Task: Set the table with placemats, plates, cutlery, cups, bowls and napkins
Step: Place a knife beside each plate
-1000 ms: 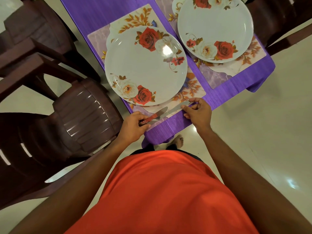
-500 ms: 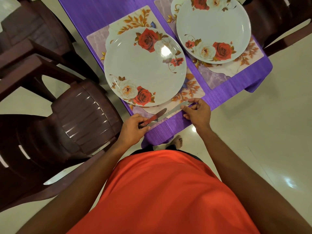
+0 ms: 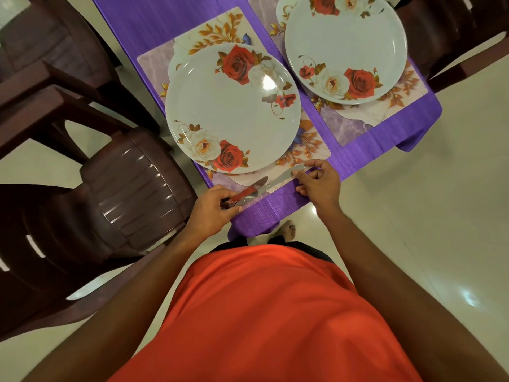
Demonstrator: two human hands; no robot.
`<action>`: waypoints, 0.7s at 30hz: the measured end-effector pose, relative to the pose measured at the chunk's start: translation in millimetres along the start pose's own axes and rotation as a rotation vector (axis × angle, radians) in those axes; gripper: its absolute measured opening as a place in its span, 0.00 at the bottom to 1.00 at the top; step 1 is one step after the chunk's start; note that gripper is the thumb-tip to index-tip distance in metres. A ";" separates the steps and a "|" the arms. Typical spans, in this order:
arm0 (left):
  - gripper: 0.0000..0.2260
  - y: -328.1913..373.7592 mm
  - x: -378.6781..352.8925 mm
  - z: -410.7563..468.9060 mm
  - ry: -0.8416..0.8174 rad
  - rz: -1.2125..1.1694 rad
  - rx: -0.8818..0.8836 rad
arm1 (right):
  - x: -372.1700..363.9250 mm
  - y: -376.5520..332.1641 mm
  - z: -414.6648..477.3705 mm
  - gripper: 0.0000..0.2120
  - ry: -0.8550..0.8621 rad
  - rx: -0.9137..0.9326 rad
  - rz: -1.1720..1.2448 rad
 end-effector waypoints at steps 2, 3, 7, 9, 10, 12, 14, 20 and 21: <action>0.10 1.6 5.5 -2.5 0.029 -0.056 0.000 | 1.6 1.5 -0.3 0.13 -0.002 -0.044 0.085; 0.09 4.6 9.3 -4.4 0.050 -0.091 -0.005 | 2.5 2.5 -0.7 0.12 -0.005 -0.069 0.129; 0.06 16.9 6.2 -0.2 0.043 -0.221 0.062 | 10.0 2.0 -3.0 0.09 -0.026 -0.148 0.241; 0.08 28.5 -10.8 5.6 -0.038 -0.362 0.145 | 15.4 -0.7 -2.7 0.07 -0.071 -0.149 0.261; 0.09 37.6 -22.2 8.5 -0.079 -0.464 0.185 | 18.5 -2.4 -1.3 0.06 -0.101 -0.145 0.277; 0.10 62.6 -45.6 15.4 -0.110 -0.538 0.222 | 28.5 -5.8 4.4 0.05 -0.152 -0.145 0.318; 0.10 98.3 -70.7 22.7 -0.126 -0.520 0.204 | 40.9 -10.2 14.5 0.06 -0.206 -0.143 0.341; 0.10 205.8 -157.0 46.4 -0.202 -0.663 0.250 | 106.7 -14.9 56.3 0.09 -0.252 -0.098 0.353; 0.09 222.3 -170.1 50.5 -0.215 -0.694 0.267 | 120.3 -12.0 64.9 0.09 -0.231 -0.098 0.371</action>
Point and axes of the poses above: each hand's wrist, its own z-axis towards the middle knuckle, its own x-axis out of the back of the hand, y = z × x, the point moved 9 cm from there along z, towards the middle knuckle, and after that the axes turned 10 degrees about x, right-handed, at the moved point
